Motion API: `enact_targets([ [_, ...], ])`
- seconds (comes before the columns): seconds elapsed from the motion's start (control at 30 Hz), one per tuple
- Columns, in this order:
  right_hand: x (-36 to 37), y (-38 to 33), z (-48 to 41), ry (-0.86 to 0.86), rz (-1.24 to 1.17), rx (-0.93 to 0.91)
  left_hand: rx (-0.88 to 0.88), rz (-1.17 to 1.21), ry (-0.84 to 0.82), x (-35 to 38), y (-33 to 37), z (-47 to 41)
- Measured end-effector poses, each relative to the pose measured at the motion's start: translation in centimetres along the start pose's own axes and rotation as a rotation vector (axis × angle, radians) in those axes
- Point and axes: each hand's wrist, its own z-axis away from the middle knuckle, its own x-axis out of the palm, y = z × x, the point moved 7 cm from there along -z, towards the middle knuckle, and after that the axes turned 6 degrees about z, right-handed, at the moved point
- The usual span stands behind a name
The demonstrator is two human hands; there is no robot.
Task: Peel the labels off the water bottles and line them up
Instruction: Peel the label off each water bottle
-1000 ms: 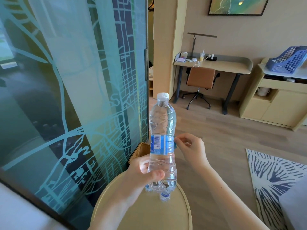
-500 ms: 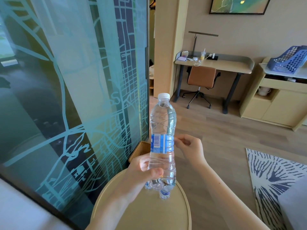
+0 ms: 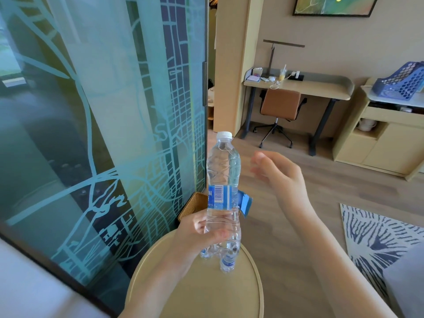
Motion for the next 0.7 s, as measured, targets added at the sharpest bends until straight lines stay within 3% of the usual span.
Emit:
enact_targets([
  [0.13,2.3,-1.4,0.4,-0.137,0.200,0.010,-0.006,-0.031,0.019,0.3,-0.1,0.0],
  [0.3,3.4,-1.2,0.1,-0.139,0.340,0.071,-0.033,-0.079,0.019,0.8,-0.3,0.3],
  [0.47,4.1,-0.4,0.4,-0.195,0.201,0.119,-0.013,-0.126,0.011,1.0,-0.1,0.6],
  [0.7,3.4,-1.8,0.9,-0.168,-0.028,0.046,-0.009,-0.149,0.004,1.5,0.1,0.2],
])
